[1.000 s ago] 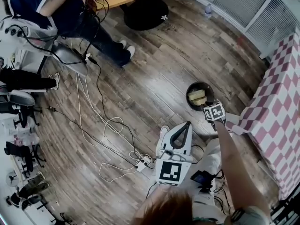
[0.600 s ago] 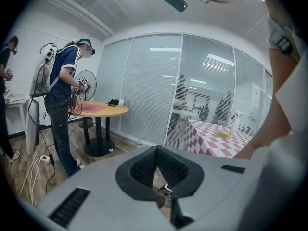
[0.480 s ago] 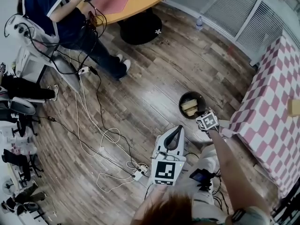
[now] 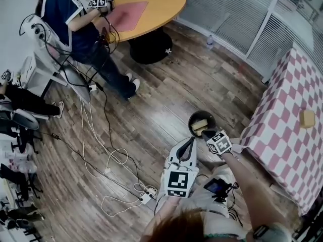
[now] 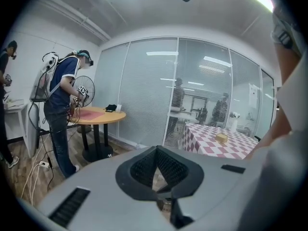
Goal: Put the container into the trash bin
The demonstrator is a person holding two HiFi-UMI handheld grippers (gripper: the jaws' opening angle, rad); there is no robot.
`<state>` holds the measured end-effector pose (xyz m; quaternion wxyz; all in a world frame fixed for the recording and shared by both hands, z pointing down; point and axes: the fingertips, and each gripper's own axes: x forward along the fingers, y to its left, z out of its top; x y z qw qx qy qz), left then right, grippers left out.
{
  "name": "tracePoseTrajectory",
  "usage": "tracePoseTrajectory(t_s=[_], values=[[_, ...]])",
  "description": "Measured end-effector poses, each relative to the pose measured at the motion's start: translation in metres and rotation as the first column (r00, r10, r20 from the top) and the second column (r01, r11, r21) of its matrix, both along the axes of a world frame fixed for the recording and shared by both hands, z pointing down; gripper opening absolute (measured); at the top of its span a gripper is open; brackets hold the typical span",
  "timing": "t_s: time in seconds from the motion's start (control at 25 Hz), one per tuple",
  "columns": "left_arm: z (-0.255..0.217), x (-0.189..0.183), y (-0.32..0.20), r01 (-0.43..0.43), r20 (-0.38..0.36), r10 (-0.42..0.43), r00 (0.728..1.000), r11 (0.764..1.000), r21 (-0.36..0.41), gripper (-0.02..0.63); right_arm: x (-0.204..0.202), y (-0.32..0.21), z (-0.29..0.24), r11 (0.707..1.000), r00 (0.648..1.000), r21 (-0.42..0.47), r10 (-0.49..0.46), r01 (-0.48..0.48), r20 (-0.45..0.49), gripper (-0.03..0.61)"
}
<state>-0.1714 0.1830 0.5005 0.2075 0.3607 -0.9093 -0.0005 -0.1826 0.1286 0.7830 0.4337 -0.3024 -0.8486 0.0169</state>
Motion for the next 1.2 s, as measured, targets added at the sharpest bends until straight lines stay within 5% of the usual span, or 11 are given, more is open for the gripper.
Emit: tracePoseTrajectory(t_s=[0.6, 0.92, 1.2], values=[[-0.026, -0.002, 0.003, 0.019, 0.049, -0.019, 0.999, 1.000, -0.004, 0.005, -0.003, 0.038, -0.177, 0.986, 0.923, -0.061, -0.122, 0.155, 0.365, -0.006], [-0.051, -0.003, 0.002, 0.014, 0.111, -0.014, 0.994, 1.000, 0.008, 0.005, 0.007, 0.044, -0.268, 0.990, 0.856, -0.084, -0.057, 0.116, 0.513, -0.006], [-0.077, 0.002, -0.001, 0.005, 0.172, -0.011, 0.985, 0.999, 0.035, 0.005, 0.014, 0.028, -0.343, 0.992, 0.774, -0.122, 0.093, -0.021, 0.626, -0.006]])
